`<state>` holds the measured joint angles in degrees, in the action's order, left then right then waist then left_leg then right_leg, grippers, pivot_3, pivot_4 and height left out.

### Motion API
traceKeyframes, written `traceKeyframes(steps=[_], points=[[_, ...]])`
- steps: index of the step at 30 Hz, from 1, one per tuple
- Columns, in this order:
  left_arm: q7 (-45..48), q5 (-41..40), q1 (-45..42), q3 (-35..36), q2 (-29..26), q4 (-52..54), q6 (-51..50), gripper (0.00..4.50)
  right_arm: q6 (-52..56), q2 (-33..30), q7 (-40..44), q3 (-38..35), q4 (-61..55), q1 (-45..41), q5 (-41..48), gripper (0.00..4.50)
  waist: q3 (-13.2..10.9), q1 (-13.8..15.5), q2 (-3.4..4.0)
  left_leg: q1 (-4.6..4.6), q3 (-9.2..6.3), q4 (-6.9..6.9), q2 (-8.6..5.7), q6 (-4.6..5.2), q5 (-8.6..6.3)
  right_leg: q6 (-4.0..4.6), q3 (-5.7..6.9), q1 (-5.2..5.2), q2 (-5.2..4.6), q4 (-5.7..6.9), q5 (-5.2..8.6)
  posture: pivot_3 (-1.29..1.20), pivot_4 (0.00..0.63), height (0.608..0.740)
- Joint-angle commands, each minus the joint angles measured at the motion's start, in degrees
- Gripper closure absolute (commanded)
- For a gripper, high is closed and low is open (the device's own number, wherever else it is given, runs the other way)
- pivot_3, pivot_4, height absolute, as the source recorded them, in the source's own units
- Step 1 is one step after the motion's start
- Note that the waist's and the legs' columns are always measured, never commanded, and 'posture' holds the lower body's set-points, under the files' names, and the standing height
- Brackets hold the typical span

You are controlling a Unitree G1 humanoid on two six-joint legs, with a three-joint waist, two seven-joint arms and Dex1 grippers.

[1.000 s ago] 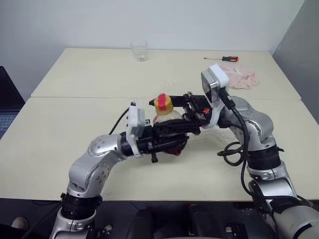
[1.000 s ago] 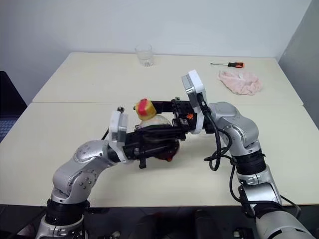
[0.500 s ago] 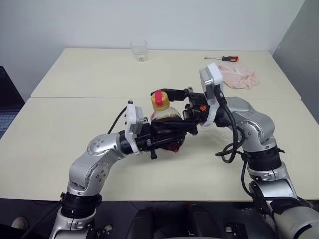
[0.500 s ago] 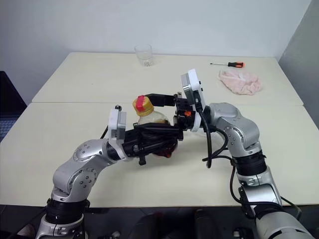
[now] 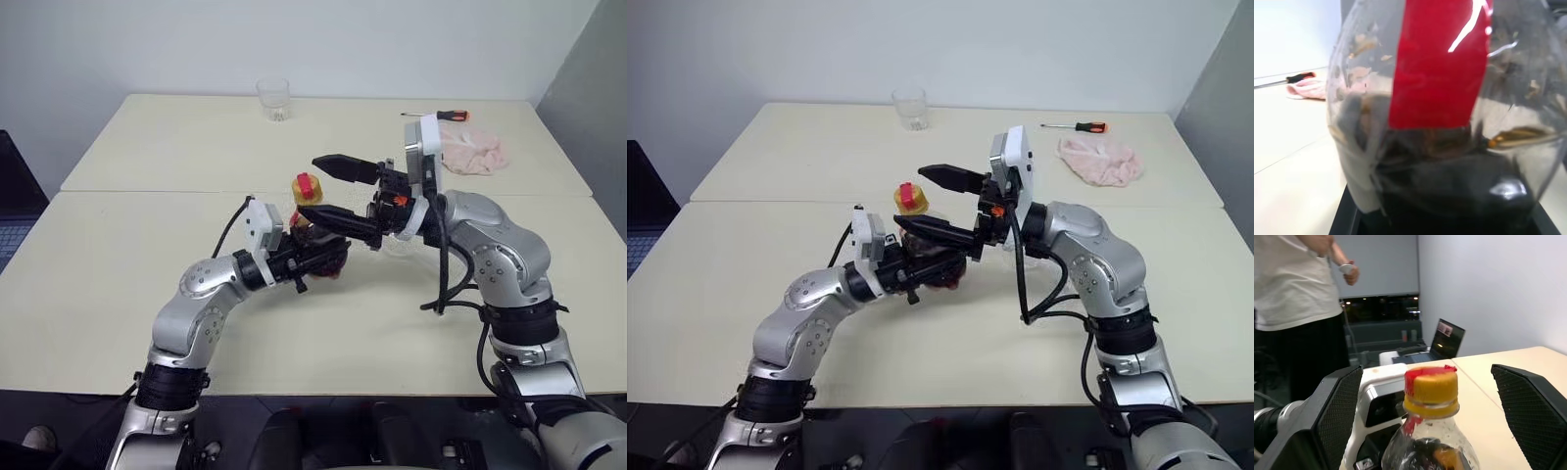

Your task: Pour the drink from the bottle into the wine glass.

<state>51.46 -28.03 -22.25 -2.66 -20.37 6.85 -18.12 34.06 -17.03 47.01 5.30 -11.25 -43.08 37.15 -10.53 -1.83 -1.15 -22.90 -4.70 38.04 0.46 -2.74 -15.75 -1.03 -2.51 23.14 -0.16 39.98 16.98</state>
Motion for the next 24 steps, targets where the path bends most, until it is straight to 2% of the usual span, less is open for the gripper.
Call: traceKeyframes(steps=[1, 14, 24], points=[[0.33, 1.06, -2.2, -0.73, 1.39, -0.44, 3.63, 2.8, -2.37, 1.29, -2.4, -0.06, -1.22, -0.92, -2.09, 0.02, 0.0, -0.01, 0.0, 0.0, 0.0, -0.01, 0.0, 0.0, 0.0, 0.0, 0.0, 0.0, 0.0, 0.0, 0.0, 0.0, 0.15, 0.74], [2.16, 1.89, -4.01, -1.64, 2.05, -2.67, 5.49, 2.8, -7.13, 4.56, -3.93, 2.26, 4.31, -3.89, -9.78, 0.02, 0.0, -0.05, 0.0, 0.0, 0.0, -0.01, 0.01, 0.0, 0.0, 0.0, 0.0, 0.02, 0.0, 0.03, 0.0, 0.0, 0.15, 0.74], [2.67, 1.56, -2.95, -1.77, 1.64, -1.71, 5.01, 2.8, -7.17, 5.56, -4.61, 1.79, 5.67, -4.89, -10.6, 0.02, 0.0, -0.04, 0.0, 0.01, -0.03, -0.01, 0.01, -0.01, 0.01, 0.01, 0.02, 0.02, 0.0, 0.04, 0.0, 0.0, 0.15, 0.74]])
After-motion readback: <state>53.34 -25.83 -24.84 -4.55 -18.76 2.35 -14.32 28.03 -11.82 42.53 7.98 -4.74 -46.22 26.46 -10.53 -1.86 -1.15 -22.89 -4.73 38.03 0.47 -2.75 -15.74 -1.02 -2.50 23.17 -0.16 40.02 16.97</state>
